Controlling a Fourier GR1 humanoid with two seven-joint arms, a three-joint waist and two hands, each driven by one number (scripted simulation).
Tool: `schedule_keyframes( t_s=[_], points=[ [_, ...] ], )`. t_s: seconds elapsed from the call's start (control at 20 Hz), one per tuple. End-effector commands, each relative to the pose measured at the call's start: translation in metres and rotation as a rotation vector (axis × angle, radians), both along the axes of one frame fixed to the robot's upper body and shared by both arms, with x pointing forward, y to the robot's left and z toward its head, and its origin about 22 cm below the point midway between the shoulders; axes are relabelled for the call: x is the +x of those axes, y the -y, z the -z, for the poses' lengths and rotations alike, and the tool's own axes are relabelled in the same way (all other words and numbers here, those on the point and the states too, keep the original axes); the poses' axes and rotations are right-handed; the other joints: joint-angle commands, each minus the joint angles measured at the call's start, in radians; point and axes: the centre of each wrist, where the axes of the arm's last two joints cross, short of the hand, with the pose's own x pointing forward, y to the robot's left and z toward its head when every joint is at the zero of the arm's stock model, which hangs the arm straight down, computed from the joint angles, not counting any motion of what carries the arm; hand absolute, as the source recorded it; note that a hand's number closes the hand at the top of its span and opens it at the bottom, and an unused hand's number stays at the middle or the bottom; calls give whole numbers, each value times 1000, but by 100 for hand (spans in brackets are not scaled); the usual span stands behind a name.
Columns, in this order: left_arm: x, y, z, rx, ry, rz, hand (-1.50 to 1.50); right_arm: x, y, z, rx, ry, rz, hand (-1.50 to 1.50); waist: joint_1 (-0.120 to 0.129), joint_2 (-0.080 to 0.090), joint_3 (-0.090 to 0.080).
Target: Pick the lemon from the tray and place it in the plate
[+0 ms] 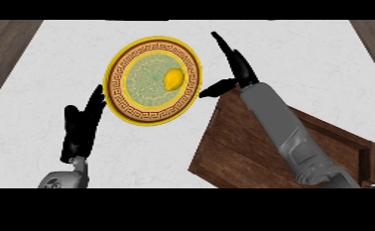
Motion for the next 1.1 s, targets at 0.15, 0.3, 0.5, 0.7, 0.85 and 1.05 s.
schedule_keyframes(
  t_s=[0.15,0.3,0.5,0.7,0.85,1.05],
  points=[
    [-2,-14,0,4,-11,-14,0,-3,30,8,-3,19,66,-150,-8,-3,0],
    [-6,-9,-5,0,11,14,0,5,41,2,21,46,97,-150,8,3,0],
    [-19,-7,5,16,3,2,0,5,61,3,39,22,128,-150,5,1,0],
    [-10,10,-4,-6,1,5,0,3,64,8,14,41,210,-150,11,5,1],
    [-8,4,-3,24,2,-18,0,0,85,12,-2,28,190,-150,4,2,0],
    [-8,1,0,10,-5,5,0,2,91,9,-26,45,213,-150,7,3,0]
  ],
)
